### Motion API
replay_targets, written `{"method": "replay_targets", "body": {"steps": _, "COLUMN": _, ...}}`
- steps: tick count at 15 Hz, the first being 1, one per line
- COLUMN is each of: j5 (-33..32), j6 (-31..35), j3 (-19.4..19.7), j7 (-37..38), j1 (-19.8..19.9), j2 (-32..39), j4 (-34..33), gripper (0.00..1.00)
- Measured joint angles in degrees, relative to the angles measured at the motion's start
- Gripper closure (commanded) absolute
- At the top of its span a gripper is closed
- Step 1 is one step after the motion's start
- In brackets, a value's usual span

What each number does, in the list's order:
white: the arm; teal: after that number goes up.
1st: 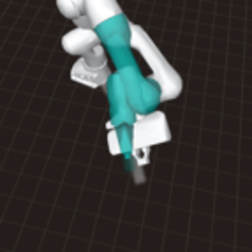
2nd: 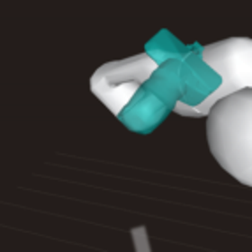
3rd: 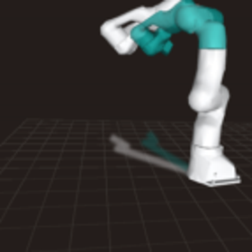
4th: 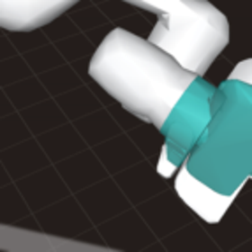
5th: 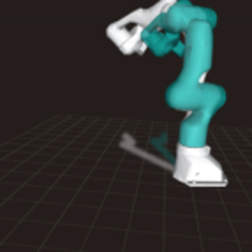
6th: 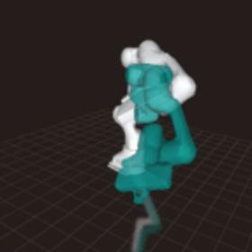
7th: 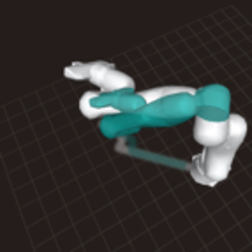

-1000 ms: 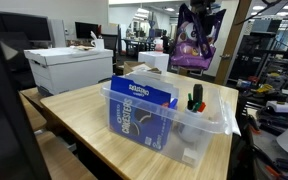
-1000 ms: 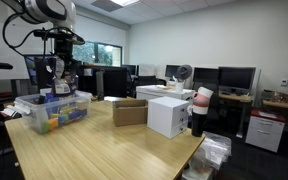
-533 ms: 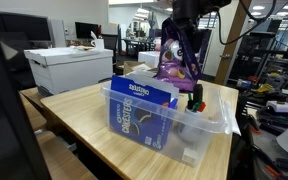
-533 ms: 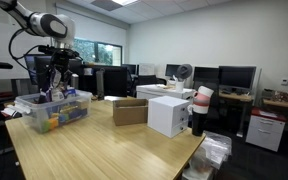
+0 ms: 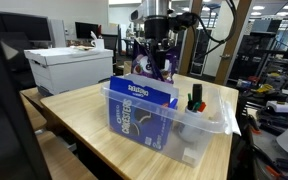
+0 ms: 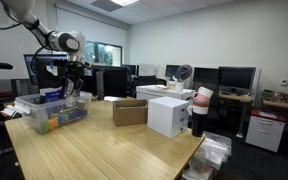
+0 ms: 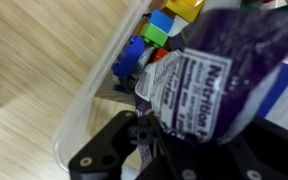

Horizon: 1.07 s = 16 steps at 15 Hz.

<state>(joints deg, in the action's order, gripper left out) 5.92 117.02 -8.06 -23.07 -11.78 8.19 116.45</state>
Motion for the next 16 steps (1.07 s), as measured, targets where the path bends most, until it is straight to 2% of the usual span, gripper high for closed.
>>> {"method": "replay_targets", "body": {"steps": 2, "j5": 0.0, "j6": -4.1, "j3": 0.5, "j7": 0.2, "j1": 1.8, "j2": -0.2, "j4": -0.1, "gripper": 0.96}}
{"method": "replay_targets", "body": {"steps": 3, "j5": 0.0, "j6": -5.9, "j3": 0.7, "j7": 0.1, "j1": 2.7, "j2": -0.6, "j4": -0.1, "gripper": 0.9}}
{"method": "replay_targets", "body": {"steps": 6, "j5": 0.0, "j6": -5.8, "j3": 0.1, "j7": 0.1, "j1": 2.6, "j2": -0.1, "j4": -0.1, "gripper": 0.9}}
{"method": "replay_targets", "body": {"steps": 7, "j5": 0.0, "j6": -5.8, "j3": 0.1, "j7": 0.1, "j1": 2.6, "j2": 0.0, "j4": -0.1, "gripper": 0.65}}
{"method": "replay_targets", "body": {"steps": 9, "j5": 0.0, "j6": -5.8, "j3": 0.1, "j7": 0.1, "j1": 2.6, "j2": 0.1, "j4": -0.1, "gripper": 0.6}}
{"method": "replay_targets", "body": {"steps": 10, "j5": 0.0, "j6": -5.8, "j3": 0.1, "j7": 0.1, "j1": 2.6, "j2": 0.2, "j4": -0.1, "gripper": 0.64}}
{"method": "replay_targets", "body": {"steps": 11, "j5": 0.0, "j6": -5.8, "j3": 0.1, "j7": 0.1, "j1": 2.6, "j2": 0.2, "j4": -0.1, "gripper": 0.89}}
{"method": "replay_targets", "body": {"steps": 12, "j5": 0.0, "j6": -5.8, "j3": 0.1, "j7": 0.1, "j1": 2.6, "j2": 0.2, "j4": -0.1, "gripper": 0.84}}
{"method": "replay_targets", "body": {"steps": 13, "j5": 0.0, "j6": -5.8, "j3": 0.1, "j7": 0.1, "j1": 2.6, "j2": 0.2, "j4": -0.1, "gripper": 0.48}}
{"method": "replay_targets", "body": {"steps": 15, "j5": 0.0, "j6": -5.8, "j3": 0.1, "j7": 0.1, "j1": 2.6, "j2": 0.2, "j4": -0.1, "gripper": 0.51}}
{"method": "replay_targets", "body": {"steps": 16, "j5": 0.0, "j6": -5.8, "j3": 0.1, "j7": 0.1, "j1": 2.6, "j2": 0.2, "j4": -0.1, "gripper": 0.43}}
